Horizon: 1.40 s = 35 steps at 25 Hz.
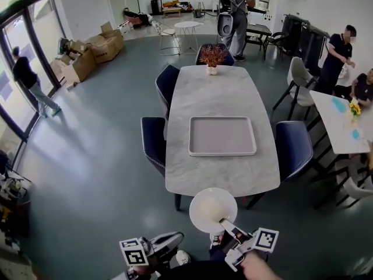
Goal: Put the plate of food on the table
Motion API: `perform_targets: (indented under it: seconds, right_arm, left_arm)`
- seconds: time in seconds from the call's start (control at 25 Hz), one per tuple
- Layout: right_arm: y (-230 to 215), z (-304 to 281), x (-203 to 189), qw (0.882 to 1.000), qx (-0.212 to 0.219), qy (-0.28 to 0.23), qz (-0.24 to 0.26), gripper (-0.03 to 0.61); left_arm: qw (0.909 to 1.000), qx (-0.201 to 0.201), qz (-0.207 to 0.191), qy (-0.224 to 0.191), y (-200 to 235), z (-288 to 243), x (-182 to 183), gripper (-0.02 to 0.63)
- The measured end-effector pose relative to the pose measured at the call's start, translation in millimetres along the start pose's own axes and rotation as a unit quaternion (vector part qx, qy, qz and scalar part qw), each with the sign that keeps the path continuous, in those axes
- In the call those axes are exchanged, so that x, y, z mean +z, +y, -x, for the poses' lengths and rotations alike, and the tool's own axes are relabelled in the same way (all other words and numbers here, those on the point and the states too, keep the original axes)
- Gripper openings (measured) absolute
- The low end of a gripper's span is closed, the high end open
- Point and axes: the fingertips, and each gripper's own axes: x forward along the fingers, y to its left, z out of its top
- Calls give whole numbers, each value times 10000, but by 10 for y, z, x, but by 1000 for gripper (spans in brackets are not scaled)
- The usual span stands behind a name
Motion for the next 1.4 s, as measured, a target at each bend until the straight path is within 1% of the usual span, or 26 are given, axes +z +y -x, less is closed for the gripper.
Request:
perform_targets:
  seconds: [0.16,0.24,0.4,0.52,0.68,0.92,1.04,1.2,1.4]
  right_arm:
    - [-86,-47,382,10000,0,71,-59,26]
    - [-104,-82,518,9999,15,106,-69,26]
    - [-163,-130,802,9999,-37,155,-55,26]
    - [-229,-127,1048,9998,-45,162,-45,26]
    - [-276,-178,1314,9997,-56,243,-33,26]
    - [-292,-288,1621,9992,-47,401,-80,26]
    - [-287,-350,1721,9987,-28,501,-94,26]
    - [-320,-388,1833,9982,-17,600,-86,26]
    - [-334,-406,1966,9982,-36,597,-54,26]
  left_arm:
    - [9999,110,-8,-98,91,-305,83,6]
    - [9998,158,51,-136,133,-419,108,6]
    - [9998,149,43,-98,165,-685,148,6]
    - [9997,183,45,-142,207,-899,186,6]
    - [9992,270,63,-301,257,-1084,248,6]
    - [9974,448,-16,-555,293,-1244,328,6]
    - [9966,528,-61,-635,299,-1293,357,6]
    - [9953,610,-28,-755,306,-1344,350,6]
    - [9944,696,-23,-791,288,-1395,364,6]
